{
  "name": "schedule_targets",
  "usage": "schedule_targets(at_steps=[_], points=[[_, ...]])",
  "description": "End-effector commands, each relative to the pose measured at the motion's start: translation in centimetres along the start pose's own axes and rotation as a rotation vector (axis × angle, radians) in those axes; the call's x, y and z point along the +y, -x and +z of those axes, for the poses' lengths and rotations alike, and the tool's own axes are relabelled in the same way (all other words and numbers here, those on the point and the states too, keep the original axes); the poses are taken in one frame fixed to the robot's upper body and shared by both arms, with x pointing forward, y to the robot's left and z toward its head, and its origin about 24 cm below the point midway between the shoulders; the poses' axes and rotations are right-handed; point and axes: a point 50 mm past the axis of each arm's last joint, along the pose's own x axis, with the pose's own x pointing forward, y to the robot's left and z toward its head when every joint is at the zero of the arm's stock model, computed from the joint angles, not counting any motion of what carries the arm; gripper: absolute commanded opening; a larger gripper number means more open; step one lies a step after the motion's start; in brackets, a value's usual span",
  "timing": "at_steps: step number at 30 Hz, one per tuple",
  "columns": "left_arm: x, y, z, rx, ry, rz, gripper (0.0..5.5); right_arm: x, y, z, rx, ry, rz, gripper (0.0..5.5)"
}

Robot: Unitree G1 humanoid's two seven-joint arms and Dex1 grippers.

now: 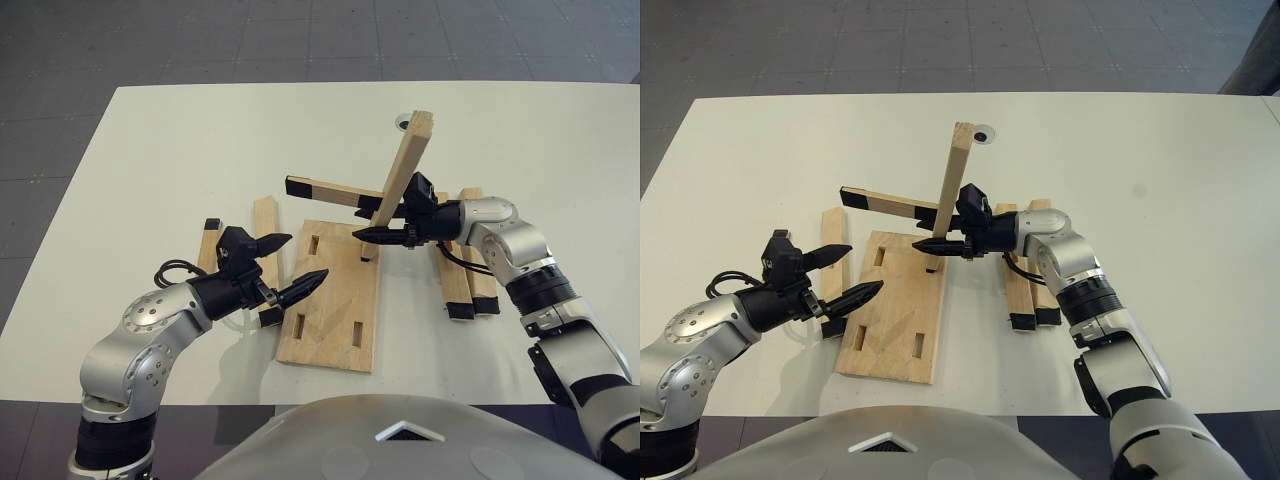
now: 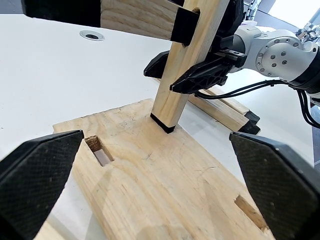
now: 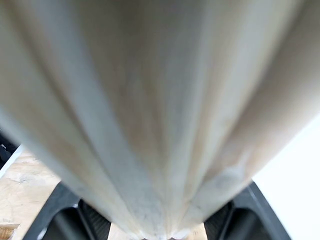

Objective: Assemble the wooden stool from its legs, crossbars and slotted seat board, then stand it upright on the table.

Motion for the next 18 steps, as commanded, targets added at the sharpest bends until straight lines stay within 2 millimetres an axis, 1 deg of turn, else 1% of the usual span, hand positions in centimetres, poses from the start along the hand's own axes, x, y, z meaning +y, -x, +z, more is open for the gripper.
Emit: schedule_targets(at_steps=[1,3,6,10,15,18], points=[[-0.2,0.2,0.1,0.019,-0.006,0.015,5.50,5.0,2.3,-15.0,0.646,-0.315,-0.050,2.03],[-0.2,0.2,0.1,0.018,-0.005,0.016,5.50,5.5,2.4,-15.5,0.654,-0.381,-0.016,2.03],[-0.1,0.1,0.1,0.018,-0.005,0.015,5.50,5.7,2.4,-15.5,0.596,-0.523,0.009,2.03],[-0.1,0.1,0.1,0.020,-0.004,0.014,5.50,4.8,2.6,-15.1,0.558,-0.590,-0.029,2.03],[-0.3,0.1,0.1,0.019,0.002,0.011,5.50,4.1,2.0,-14.7,0.529,-0.711,-0.059,2.03],[-0.3,0.1,0.1,0.020,0.003,0.010,5.50,3.9,1.7,-14.6,0.527,-0.713,-0.063,2.03]])
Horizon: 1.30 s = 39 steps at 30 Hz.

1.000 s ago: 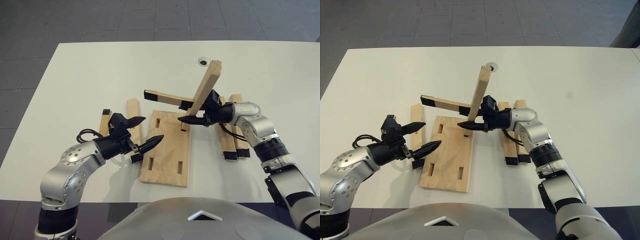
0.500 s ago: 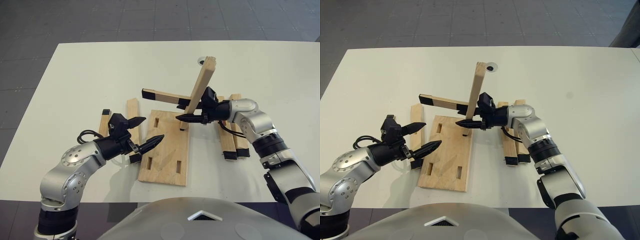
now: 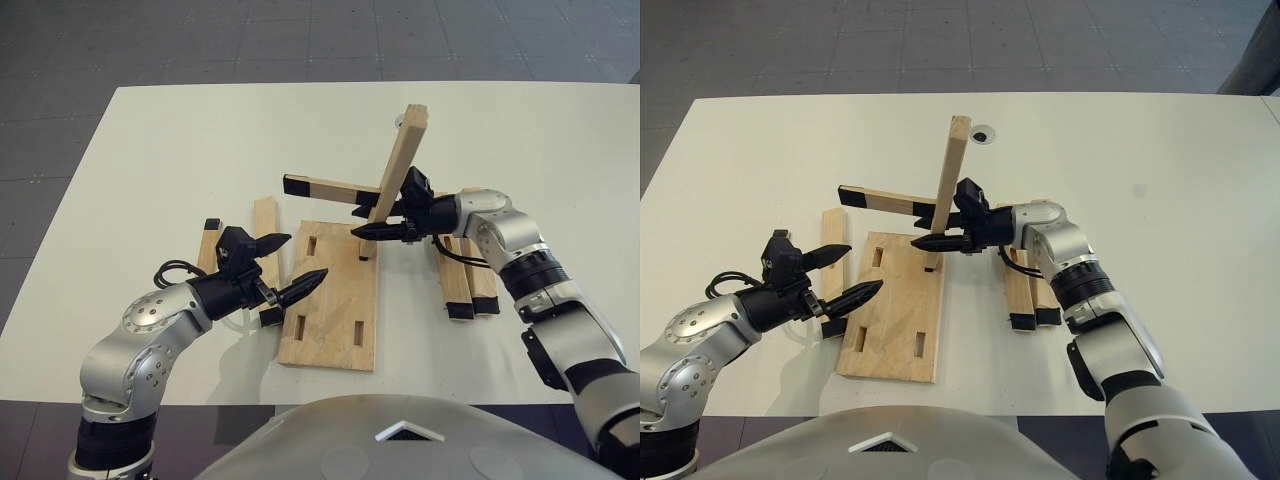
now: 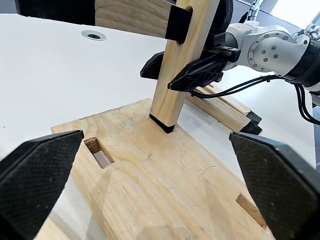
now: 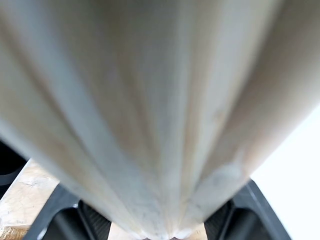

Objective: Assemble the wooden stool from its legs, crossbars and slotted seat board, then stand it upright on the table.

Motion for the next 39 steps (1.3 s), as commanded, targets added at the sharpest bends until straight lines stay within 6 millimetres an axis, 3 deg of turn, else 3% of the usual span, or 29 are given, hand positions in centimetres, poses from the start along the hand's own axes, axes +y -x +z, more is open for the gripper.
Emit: schedule_targets(at_steps=[1,8,12,17,25,33,39], points=[[-0.3,0.1,0.1,0.020,0.001,0.002,5.50,3.8,1.6,-15.0,0.499,-0.614,-0.149,2.03],[-0.5,0.0,0.1,0.018,0.008,0.000,5.50,4.9,2.8,-17.3,0.664,-0.555,-0.130,2.03],[-0.6,0.1,0.0,0.018,0.010,-0.001,5.50,6.1,4.9,-18.8,0.799,-0.483,-0.073,2.03],[-0.6,0.2,-0.1,0.016,0.018,0.004,5.50,5.6,7.7,-17.6,0.871,-0.377,-0.015,2.03],[-0.5,0.3,0.0,0.016,0.020,0.005,5.50,5.5,9.1,-17.6,0.951,-0.320,-0.016,2.03],[-0.6,0.3,-0.1,0.013,0.024,0.011,5.50,4.1,9.2,-17.5,0.921,-0.362,-0.187,2.03],[-0.5,0.5,-0.2,0.012,0.026,0.021,5.50,3.5,8.3,-16.2,0.800,-0.371,-0.186,2.03]])
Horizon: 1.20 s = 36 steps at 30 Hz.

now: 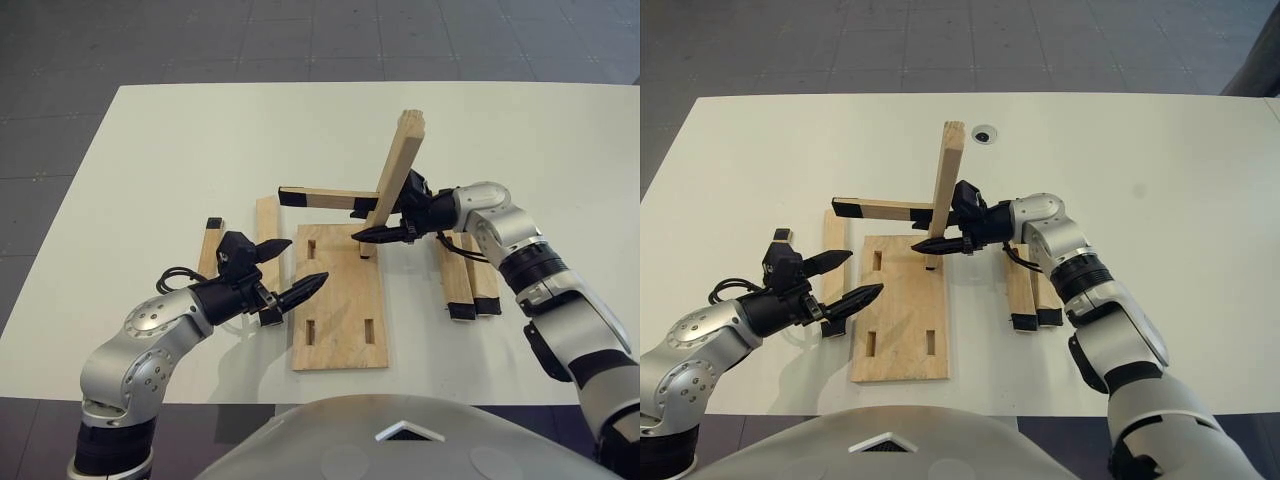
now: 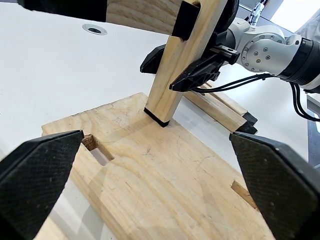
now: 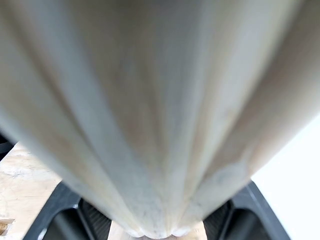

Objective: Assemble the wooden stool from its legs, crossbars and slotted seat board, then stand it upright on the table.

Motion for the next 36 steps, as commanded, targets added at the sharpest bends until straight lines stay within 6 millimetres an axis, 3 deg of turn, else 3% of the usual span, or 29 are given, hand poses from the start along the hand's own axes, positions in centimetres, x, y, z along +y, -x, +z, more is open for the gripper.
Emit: schedule_targets(at_steps=[1,5,10,17,22,25,28,31,36], points=[[-0.3,0.3,0.3,0.012,-0.021,0.022,5.50,6.7,7.2,-16.0,0.756,-0.541,-0.171,2.03],[-0.2,0.2,0.3,0.011,-0.022,0.024,5.50,6.3,7.1,-15.3,0.696,-0.513,-0.179,2.03],[-0.2,0.2,0.3,0.010,-0.024,0.024,5.50,6.3,6.7,-14.5,0.645,-0.483,-0.156,3.10],[-0.2,0.1,0.3,0.009,-0.025,0.025,5.50,6.1,6.7,-13.7,0.625,-0.454,-0.154,4.08],[0.2,0.0,0.5,0.011,-0.041,0.047,5.50,5.4,7.0,-9.5,0.490,-0.334,-0.168,5.00],[0.9,0.3,0.4,0.024,-0.067,0.104,5.50,7.1,7.4,-6.1,0.395,-0.231,-0.179,5.48],[1.6,0.5,0.4,0.027,-0.079,0.149,5.50,9.1,7.7,-3.6,0.307,-0.163,-0.223,5.48],[2.0,0.7,0.6,0.017,-0.087,0.176,5.50,10.9,8.0,-2.8,0.239,-0.144,-0.288,5.48],[1.9,0.7,0.4,0.013,-0.080,0.185,5.50,12.0,8.3,-0.9,0.062,-0.100,-0.462,5.48]])
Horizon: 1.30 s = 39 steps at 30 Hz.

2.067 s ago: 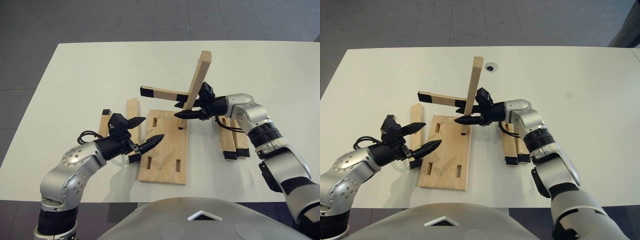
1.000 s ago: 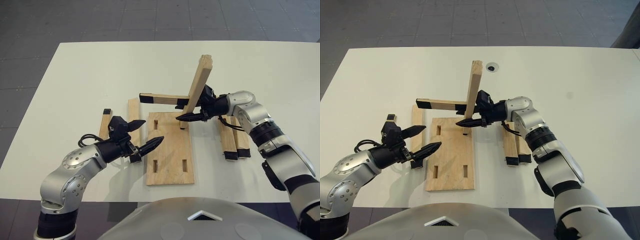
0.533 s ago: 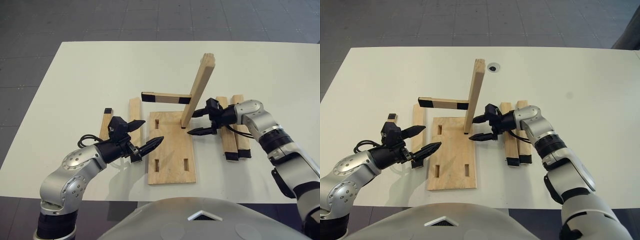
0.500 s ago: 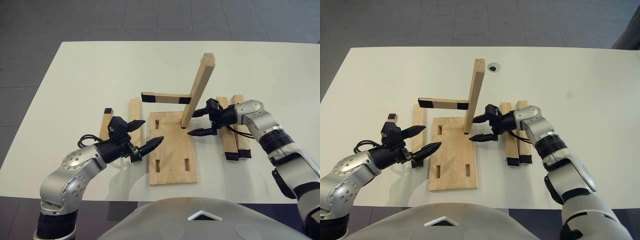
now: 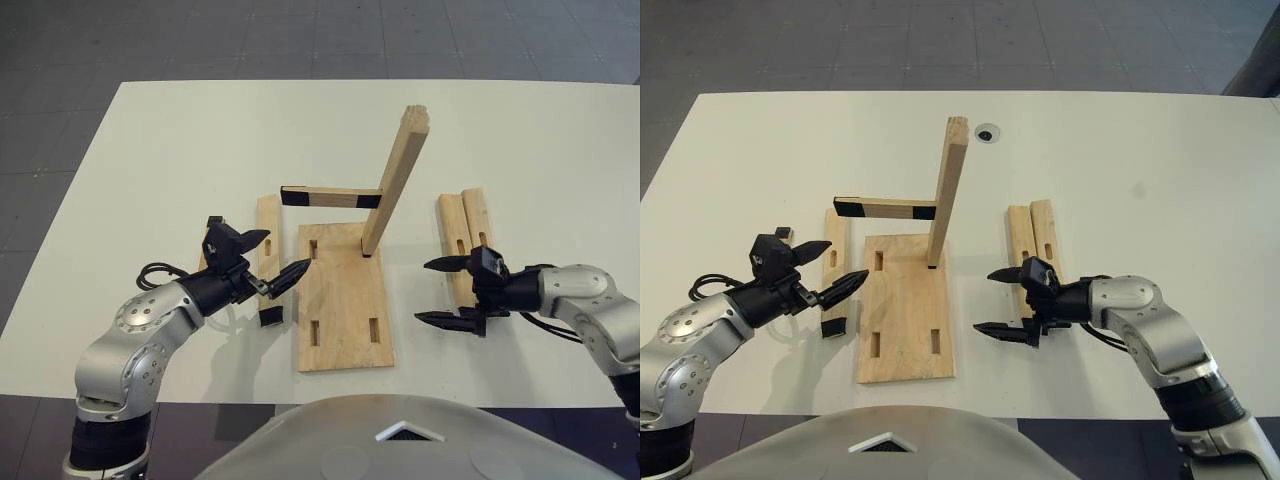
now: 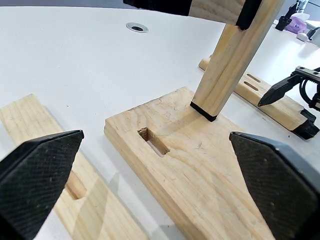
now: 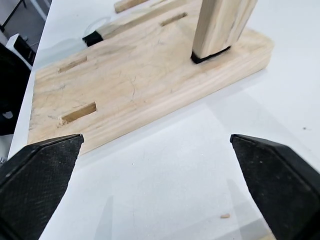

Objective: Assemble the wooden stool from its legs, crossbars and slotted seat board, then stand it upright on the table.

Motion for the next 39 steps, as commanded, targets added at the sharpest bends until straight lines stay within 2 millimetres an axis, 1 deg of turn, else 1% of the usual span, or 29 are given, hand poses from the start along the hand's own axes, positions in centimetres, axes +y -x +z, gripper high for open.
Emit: schedule_targets(at_steps=[1,3,5,6,8,10,12,14,18,23,28,31,34,39], points=[[0.1,0.1,0.1,-0.010,-0.011,0.022,5.50,0.5,1.0,2.3,-0.176,0.027,-0.177,5.48],[0.0,0.2,0.0,-0.012,-0.011,0.028,5.50,1.0,2.0,3.4,-0.273,0.042,-0.320,5.48],[0.0,0.3,0.0,-0.012,-0.018,0.053,5.50,1.8,3.1,3.7,-0.334,0.018,-0.483,5.48],[0.0,0.3,0.0,-0.015,-0.024,0.071,5.50,2.4,3.6,3.6,-0.352,-0.012,-0.568,5.48],[-0.2,0.5,0.1,-0.017,-0.034,0.090,5.50,3.4,4.5,2.9,-0.336,-0.043,-0.697,5.48],[-0.4,0.8,0.2,-0.014,-0.056,0.113,5.50,4.9,6.0,1.5,-0.262,-0.085,-0.823,5.48],[-0.6,1.2,0.2,-0.012,-0.061,0.138,5.50,6.2,7.3,0.3,-0.172,-0.120,-0.901,5.48],[-0.8,1.5,0.1,-0.014,-0.054,0.156,5.50,6.8,7.9,-0.4,-0.095,-0.138,-0.926,5.48],[-1.3,1.3,0.0,-0.019,-0.046,0.153,5.50,7.5,7.8,-2.1,-0.002,-0.183,-0.928,5.48],[-1.6,1.4,0.0,-0.022,-0.043,0.151,5.50,7.1,8.0,-4.9,0.112,-0.193,-0.964,5.48],[-2.1,1.6,0.4,-0.036,-0.050,0.144,5.50,6.6,8.1,-6.9,0.145,-0.206,-0.966,5.48],[-2.5,1.6,0.7,-0.043,-0.056,0.139,5.50,6.4,8.2,-7.7,0.148,-0.211,-0.967,5.48],[-2.7,1.7,0.9,-0.047,-0.061,0.134,5.50,6.3,7.6,-8.0,0.139,-0.212,-0.953,5.48],[-2.6,1.6,1.1,-0.046,-0.070,0.124,5.50,6.8,5.6,-8.2,0.111,-0.234,-0.908,5.48]])
